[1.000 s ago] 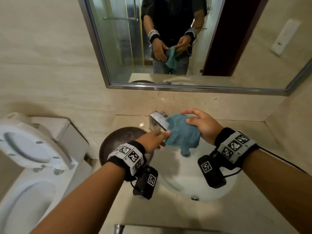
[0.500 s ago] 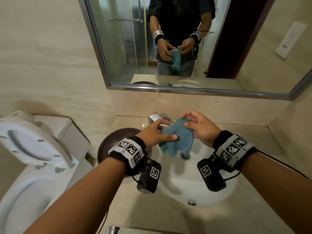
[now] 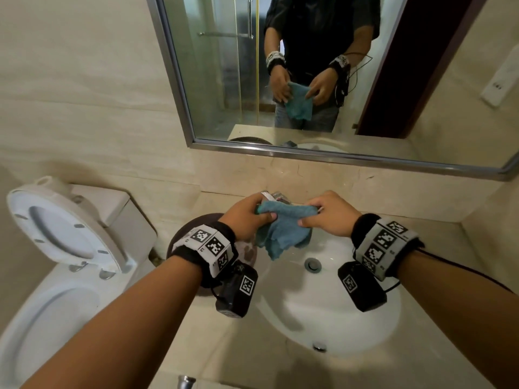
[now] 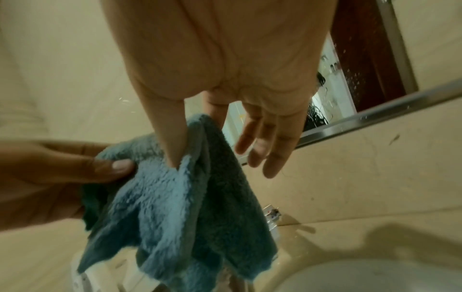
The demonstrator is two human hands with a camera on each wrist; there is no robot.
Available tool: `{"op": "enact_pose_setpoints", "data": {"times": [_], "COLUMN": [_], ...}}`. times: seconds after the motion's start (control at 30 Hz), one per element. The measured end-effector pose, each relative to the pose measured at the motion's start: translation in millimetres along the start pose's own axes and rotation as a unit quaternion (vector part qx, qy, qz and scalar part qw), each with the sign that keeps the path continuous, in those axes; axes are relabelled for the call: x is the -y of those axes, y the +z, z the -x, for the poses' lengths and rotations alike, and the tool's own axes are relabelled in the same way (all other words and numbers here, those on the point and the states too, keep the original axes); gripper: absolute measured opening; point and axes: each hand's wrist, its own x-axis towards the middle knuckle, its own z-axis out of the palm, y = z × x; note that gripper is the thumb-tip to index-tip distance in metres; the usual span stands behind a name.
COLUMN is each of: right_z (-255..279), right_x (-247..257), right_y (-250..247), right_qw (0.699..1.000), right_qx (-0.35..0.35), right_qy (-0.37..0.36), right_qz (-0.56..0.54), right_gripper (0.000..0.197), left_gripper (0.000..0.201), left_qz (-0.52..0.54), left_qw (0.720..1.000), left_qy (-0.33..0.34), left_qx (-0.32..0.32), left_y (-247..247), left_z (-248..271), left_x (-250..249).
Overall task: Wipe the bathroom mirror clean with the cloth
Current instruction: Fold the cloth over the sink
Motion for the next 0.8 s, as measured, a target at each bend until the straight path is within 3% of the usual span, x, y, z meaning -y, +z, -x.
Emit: {"op": "enact_pose_setpoints", "data": {"times": [0.13, 0.23, 0.33, 0.43, 0.53, 0.6, 0.67, 0.8], "right_z": [-16, -27, -43, -58, -71, -80, -86, -102], "right_x": [8, 18, 33, 52, 67, 71, 78, 88], "right_y": [18, 44, 68, 86, 98, 104, 108, 113], "right_qw": [0.998, 0.997, 0.99, 0.971, 0.939, 0.943, 0.957, 0.996], "right_qx": [0.059, 0.066, 0.037, 0.026, 0.083, 0.093, 0.068, -0.033], "right_qy": [0.002, -0.003, 0.038, 0.083, 0.096, 0.104, 0.095, 0.05], "right_qz": [-0.037, -0.042, -0.129, -0.221, -0.32, -0.302, -0.267, -0.067], "right_gripper": [0.006, 0.02, 0.026, 0.018, 0.019, 0.028, 0.021, 0.011], "left_gripper": [0.008, 0.015, 0.026, 0.027, 0.02, 0.022, 0.027, 0.026], "left_qz": [-0.015, 0.012, 0.051, 0.117, 0.138, 0.151, 0.148, 0.112], "left_qw": [0.999, 0.997, 0.994, 0.985, 0.982, 0.978, 0.974, 0.976], "left_qy": [-0.023, -0.046, -0.079, -0.113, -0.122, -0.126, -0.141, -0.158], "left_qx": [-0.029, -0.054, -0.059, -0.049, -0.052, -0.074, -0.1, -0.102], "left_y": [-9, -21, -39, -61, -84, -101, -116, -141], "left_z": [9, 15, 18, 18, 20, 19, 19, 21], "left_x": [15, 32, 51, 71, 90, 102, 113, 133]}}
